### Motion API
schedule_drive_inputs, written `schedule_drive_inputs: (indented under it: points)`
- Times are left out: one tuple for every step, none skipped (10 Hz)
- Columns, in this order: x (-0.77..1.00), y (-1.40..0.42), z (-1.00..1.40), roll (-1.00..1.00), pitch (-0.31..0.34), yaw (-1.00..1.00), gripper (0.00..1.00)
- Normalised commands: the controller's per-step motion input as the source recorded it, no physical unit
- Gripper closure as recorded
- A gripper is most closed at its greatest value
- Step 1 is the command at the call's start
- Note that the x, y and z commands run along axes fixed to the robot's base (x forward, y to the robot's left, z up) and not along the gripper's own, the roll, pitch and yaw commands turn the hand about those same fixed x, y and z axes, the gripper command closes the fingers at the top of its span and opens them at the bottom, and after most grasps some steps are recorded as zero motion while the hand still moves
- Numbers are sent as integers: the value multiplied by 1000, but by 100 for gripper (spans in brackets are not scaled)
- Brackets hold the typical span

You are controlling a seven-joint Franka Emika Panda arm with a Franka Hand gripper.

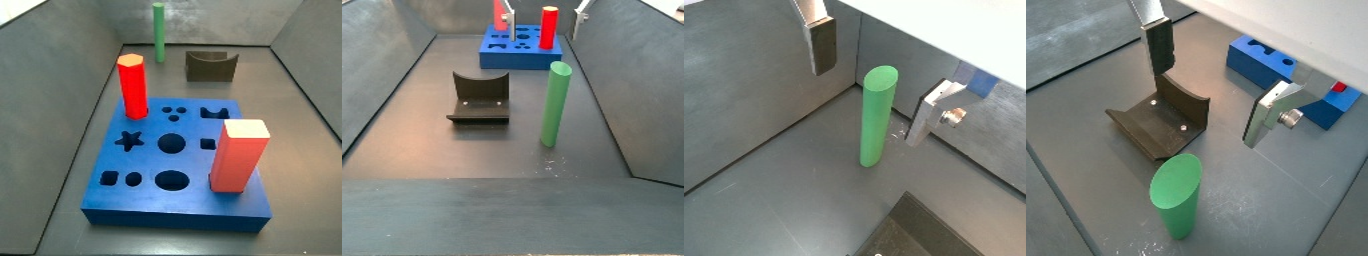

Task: Pick up the oval object. Move up. Move to above the board. Insert the oval object.
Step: Pick up the oval object.

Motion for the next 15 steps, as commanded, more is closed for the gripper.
schedule_drive_inputs:
  points:
    - [0, 297, -183, -37, 19, 0, 0]
    - [-31, 700, -266, -170, 0, 186, 0]
    - [-263, 683, -306, -183, -90, 286, 0]
    - [-100, 626, -357, -167, -83, 317, 0]
    - [-203, 534, -537, -110, -119, 271, 0]
    - [-146, 303, -814, -39, -163, 206, 0]
    - [0, 34, -906, -6, -167, 120, 0]
    - [29, 0, -871, -10, -163, 77, 0]
    - [-31, 0, 0, 0, -46, 0, 0]
    - [0, 0, 0, 0, 0, 0, 100]
    - [0, 0, 0, 0, 0, 0, 100]
    - [0, 0, 0, 0, 0, 0, 100]
    - [0, 0, 0, 0, 0, 0, 100]
    - [0, 0, 0, 0, 0, 0, 100]
    - [0, 0, 0, 0, 0, 0, 100]
